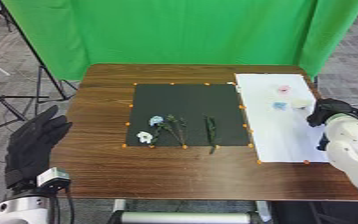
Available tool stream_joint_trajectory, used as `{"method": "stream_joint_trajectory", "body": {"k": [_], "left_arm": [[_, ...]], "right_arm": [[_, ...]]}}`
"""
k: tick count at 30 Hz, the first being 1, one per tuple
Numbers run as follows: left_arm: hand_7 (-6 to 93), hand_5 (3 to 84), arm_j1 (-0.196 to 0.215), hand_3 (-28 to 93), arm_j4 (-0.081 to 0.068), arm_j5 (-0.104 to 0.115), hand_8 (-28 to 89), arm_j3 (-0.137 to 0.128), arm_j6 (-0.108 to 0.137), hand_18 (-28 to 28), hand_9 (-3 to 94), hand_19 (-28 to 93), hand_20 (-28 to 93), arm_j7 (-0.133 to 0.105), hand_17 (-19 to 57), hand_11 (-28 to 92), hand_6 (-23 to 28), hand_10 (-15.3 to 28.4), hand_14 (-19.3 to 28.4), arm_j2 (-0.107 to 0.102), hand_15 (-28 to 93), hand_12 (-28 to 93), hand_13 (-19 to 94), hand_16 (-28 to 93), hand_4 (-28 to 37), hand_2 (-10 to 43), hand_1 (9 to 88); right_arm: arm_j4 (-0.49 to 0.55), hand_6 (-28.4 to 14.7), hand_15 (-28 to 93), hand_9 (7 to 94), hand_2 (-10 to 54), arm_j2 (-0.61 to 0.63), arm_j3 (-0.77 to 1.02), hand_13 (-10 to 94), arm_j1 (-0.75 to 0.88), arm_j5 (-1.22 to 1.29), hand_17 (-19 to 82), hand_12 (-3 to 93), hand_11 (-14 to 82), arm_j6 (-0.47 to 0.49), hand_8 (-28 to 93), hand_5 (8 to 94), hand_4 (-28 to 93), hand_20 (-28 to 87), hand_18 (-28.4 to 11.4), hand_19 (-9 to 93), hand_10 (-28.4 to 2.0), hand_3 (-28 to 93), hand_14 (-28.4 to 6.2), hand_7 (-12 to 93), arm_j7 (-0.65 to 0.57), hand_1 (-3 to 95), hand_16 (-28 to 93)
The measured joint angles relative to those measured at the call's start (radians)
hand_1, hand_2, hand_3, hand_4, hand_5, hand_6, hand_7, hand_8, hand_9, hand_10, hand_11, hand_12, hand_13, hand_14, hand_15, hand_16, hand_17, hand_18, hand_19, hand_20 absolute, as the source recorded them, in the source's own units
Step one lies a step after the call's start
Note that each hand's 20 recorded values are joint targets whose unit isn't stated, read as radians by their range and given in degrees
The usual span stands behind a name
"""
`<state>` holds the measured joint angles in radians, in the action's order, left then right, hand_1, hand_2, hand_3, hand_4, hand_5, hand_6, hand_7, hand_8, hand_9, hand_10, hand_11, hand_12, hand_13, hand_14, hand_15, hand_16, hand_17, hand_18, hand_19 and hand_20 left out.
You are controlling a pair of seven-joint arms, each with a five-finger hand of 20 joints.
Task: Arrange flowers
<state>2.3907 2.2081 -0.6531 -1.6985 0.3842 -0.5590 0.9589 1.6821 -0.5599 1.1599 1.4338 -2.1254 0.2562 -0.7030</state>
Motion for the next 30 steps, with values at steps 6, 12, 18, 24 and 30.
{"method": "stream_joint_trajectory", "body": {"k": [6, 12, 18, 24, 30], "left_arm": [[12.3, 44.8, -0.005, 81, -0.001, -0.003, -9, 0.0, -0.001, 23.9, 39.3, 63, 3, 0.005, -8.3, 38, 12.6, 22.2, 28.4, 0.005, 68, 9, 28, -17, -20.2, 6.5, 25.3], [12.2, 44.9, -0.007, 81, -0.001, -0.004, -9, -0.001, -0.002, 23.9, 39.3, 63, 3, 0.011, -8.3, 38, 12.5, 22.1, 28.4, 0.011, 68, 9, 28, -17, -20.1, 6.5, 25.2], [12.3, 44.9, -0.008, 81, -0.002, -0.009, -9, -0.002, -0.004, 23.9, 39.4, 63, 3, 0.017, -8.3, 38, 12.6, 22.0, 28.4, 0.017, 68, 9, 28, -17, -20.0, 6.6, 25.3], [12.3, 44.8, -0.008, 81, -0.002, -0.009, -9, -0.002, -0.004, 23.9, 39.4, 63, 3, 0.017, -8.3, 38, 12.5, 22.1, 28.4, 0.017, 68, 9, 28, -17, -19.9, 6.7, 25.2], [12.3, 44.8, -0.01, 81, -0.003, -0.011, -9, -0.001, -0.006, 23.9, 39.4, 63, 4, 0.019, -8.3, 38, 12.5, 22.1, 28.4, 0.019, 68, 9, 28, -17, -19.9, 6.6, 25.1]], "right_arm": [[-0.015, -4.0, 75, 64.9, -7.9, 0.001, -0.035, 66, -0.006, -0.023, 42, 17.3, 28.1, -0.013, -13, 58.5, -28, 15, -18.0, 93, -13.6, 83, -7.2, 24, -0.01, 45.1, 22], [-0.029, -2.5, 74, 75.9, -8.5, 0.0, -0.051, 70, -0.018, -0.037, 44, 28.8, 20.3, -0.016, -1, 64.7, -28, 17, -17.8, 93, -9.6, 76, -6.7, 31, -0.018, 49.6, 20], [-0.043, -0.1, 73, 84.1, -7.7, 0.005, -0.079, 75, -0.026, -0.05, 47, 34.3, 20.5, -0.081, 0, 71.9, -28, 19, -17.6, 93, -7.8, 75, -5.0, 36, -0.024, 52.0, 20], [-0.047, 0.4, 72, 84.9, -7.7, 0.025, -0.127, 76, -0.036, -0.06, 48, 34.6, 22.0, -0.155, 0, 73.1, -28, 19, -17.5, 93, -7.4, 75, -4.6, 37, -0.032, 52.4, 21], [-0.05, 0.4, 72, 85.5, -7.9, 0.041, -0.157, 77, -0.049, -0.062, 48, 34.3, 23.7, -0.188, 1, 74.5, -28, 20, -17.6, 93, -7.8, 76, -4.4, 37, -0.041, 52.5, 21]]}}
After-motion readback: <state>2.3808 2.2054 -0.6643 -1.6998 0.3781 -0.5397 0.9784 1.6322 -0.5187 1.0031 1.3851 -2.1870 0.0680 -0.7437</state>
